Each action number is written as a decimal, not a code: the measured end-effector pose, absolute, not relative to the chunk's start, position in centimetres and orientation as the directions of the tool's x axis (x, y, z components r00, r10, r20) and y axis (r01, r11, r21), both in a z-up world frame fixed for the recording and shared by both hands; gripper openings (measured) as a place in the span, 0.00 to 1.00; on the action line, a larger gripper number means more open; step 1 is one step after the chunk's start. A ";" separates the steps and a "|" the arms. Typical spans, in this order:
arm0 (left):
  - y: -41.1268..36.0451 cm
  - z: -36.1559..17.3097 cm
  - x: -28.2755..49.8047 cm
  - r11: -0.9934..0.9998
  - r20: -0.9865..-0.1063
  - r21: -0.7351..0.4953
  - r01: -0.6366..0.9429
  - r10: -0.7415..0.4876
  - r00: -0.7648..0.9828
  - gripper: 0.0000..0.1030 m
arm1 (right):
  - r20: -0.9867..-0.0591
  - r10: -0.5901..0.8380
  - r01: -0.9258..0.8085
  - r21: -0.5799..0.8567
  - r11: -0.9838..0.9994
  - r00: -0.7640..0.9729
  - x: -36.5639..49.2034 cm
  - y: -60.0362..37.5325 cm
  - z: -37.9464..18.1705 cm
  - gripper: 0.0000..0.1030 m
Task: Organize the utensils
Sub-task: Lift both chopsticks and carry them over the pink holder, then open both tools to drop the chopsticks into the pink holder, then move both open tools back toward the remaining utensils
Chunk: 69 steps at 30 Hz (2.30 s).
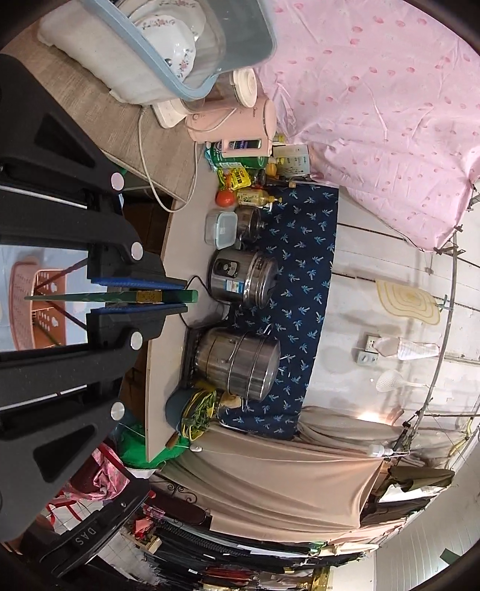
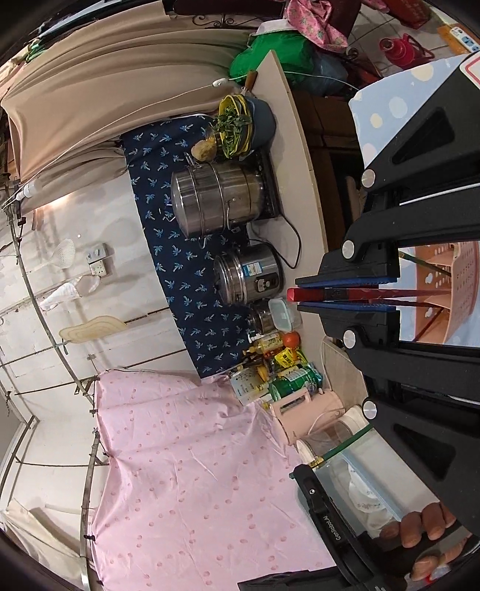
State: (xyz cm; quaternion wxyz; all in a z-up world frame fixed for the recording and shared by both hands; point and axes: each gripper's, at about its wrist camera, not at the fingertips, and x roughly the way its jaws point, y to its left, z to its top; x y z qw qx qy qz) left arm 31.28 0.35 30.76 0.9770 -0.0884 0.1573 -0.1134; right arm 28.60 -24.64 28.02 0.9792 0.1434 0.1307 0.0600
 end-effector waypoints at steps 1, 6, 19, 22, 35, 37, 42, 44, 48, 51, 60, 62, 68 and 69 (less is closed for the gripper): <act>0.2 30.4 31.9 0.959 -0.294 -0.208 0.190 -0.247 0.923 0.07 | -0.242 0.153 -0.077 0.298 0.952 0.958 29.3 -24.6 27.8 0.07; -0.7 27.5 34.5 0.962 -0.349 -0.204 0.183 -0.247 0.904 0.07 | -0.286 0.154 -0.064 0.301 0.951 0.946 32.1 -24.4 25.6 0.07; -2.6 19.7 35.9 0.977 -0.495 -0.145 0.156 -0.208 0.843 0.08 | -0.443 0.152 -0.004 0.316 0.949 0.884 34.3 -24.6 17.2 0.15; -2.6 19.3 35.2 0.982 -0.499 -0.125 0.140 -0.184 0.847 0.22 | -0.444 0.148 0.002 0.320 0.947 0.884 33.5 -24.9 17.3 0.20; -3.0 20.3 29.7 0.993 -0.483 -0.021 0.114 -0.110 0.868 0.60 | -0.411 0.162 -0.026 0.316 0.948 0.897 26.5 -24.5 19.0 0.41; -3.1 20.4 28.6 0.994 -0.482 -0.003 0.107 -0.096 0.871 0.61 | -0.415 0.166 -0.029 0.317 0.948 0.895 25.0 -24.4 18.9 0.42; -3.2 20.2 25.3 0.994 -0.484 0.039 0.097 -0.066 0.873 0.64 | -0.433 0.166 -0.031 0.301 0.953 0.886 21.0 -23.9 18.1 0.42; -3.2 19.6 23.6 0.994 -0.489 0.057 0.096 -0.056 0.871 0.64 | -0.448 0.161 -0.032 0.282 0.959 0.879 19.0 -23.4 17.3 0.42; -3.0 17.9 20.9 0.992 -0.514 0.086 0.096 -0.039 0.857 0.64 | -0.489 0.145 -0.034 0.228 0.973 0.860 15.3 -22.1 15.3 0.42; -2.5 16.2 18.8 0.991 -0.538 0.096 0.092 -0.026 0.842 0.64 | -0.523 0.135 -0.037 0.193 0.980 0.842 12.8 -21.2 13.7 0.42; -1.3 11.5 14.7 0.992 -0.623 0.093 0.090 -0.012 0.782 0.64 | -0.597 0.118 -0.042 0.140 0.989 0.794 7.9 -19.2 9.3 0.42; -1.1 10.6 14.0 0.992 -0.638 0.090 0.091 -0.013 0.770 0.64 | -0.612 0.111 -0.045 0.122 0.992 0.783 6.9 -18.7 8.3 0.42; -0.3 7.3 12.3 0.994 -0.696 0.072 0.086 -0.012 0.718 0.64 | -0.663 0.116 -0.043 0.125 0.991 0.739 4.6 -17.9 5.1 0.42; -0.2 6.8 12.1 0.994 -0.704 0.071 0.085 -0.010 0.710 0.64 | -0.672 0.114 -0.040 0.125 0.991 0.731 4.3 -17.8 4.5 0.42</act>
